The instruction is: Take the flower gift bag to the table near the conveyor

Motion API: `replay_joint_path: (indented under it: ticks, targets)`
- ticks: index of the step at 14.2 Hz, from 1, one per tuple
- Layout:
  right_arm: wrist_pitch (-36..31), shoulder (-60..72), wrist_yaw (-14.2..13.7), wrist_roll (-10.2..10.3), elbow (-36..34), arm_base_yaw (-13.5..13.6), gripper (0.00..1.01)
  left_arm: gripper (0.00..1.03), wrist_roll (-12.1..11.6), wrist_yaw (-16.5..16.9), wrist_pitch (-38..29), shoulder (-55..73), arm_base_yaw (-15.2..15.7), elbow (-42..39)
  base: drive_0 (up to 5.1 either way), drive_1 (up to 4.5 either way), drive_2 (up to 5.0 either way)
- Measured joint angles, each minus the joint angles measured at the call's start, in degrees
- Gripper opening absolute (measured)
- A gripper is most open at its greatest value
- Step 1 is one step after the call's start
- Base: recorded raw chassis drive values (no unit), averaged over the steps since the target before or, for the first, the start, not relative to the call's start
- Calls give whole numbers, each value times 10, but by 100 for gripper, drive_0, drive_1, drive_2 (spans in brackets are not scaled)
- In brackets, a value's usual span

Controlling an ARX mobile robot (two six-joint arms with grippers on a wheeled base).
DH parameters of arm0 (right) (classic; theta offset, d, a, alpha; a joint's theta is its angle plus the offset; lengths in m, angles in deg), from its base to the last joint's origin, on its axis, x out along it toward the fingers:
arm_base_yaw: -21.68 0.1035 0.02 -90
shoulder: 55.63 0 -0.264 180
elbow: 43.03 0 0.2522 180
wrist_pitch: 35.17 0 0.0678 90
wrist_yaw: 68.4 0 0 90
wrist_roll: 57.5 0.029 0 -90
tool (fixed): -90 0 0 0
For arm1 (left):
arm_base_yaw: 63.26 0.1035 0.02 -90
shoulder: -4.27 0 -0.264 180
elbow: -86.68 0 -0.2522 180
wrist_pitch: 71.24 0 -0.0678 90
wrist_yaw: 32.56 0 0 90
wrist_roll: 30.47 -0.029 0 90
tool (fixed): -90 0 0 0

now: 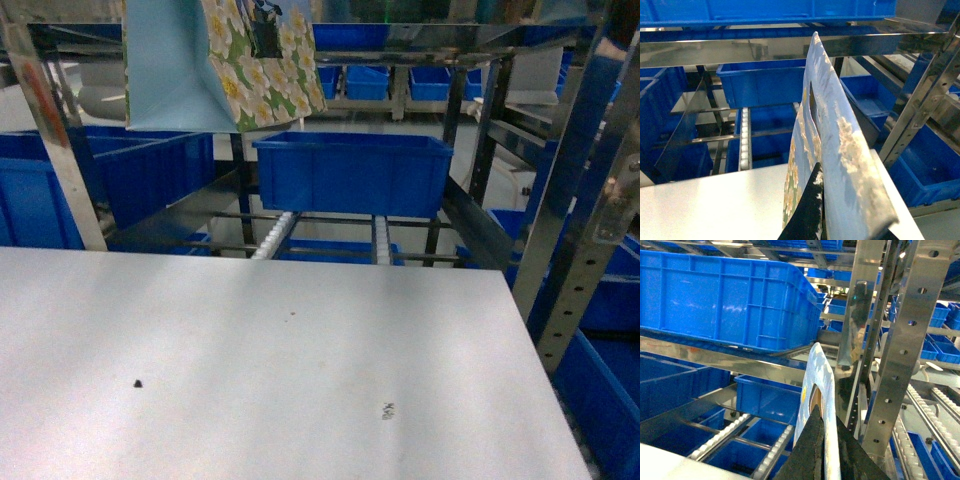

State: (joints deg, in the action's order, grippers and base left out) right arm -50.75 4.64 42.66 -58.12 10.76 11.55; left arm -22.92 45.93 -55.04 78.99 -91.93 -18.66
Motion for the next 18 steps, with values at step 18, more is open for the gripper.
replay_joint_path:
  ticks: [18]
  targets:
    - [0, 0, 0, 0, 0, 0, 2, 2, 0, 0, 0, 0, 0, 0, -485, 207, 273]
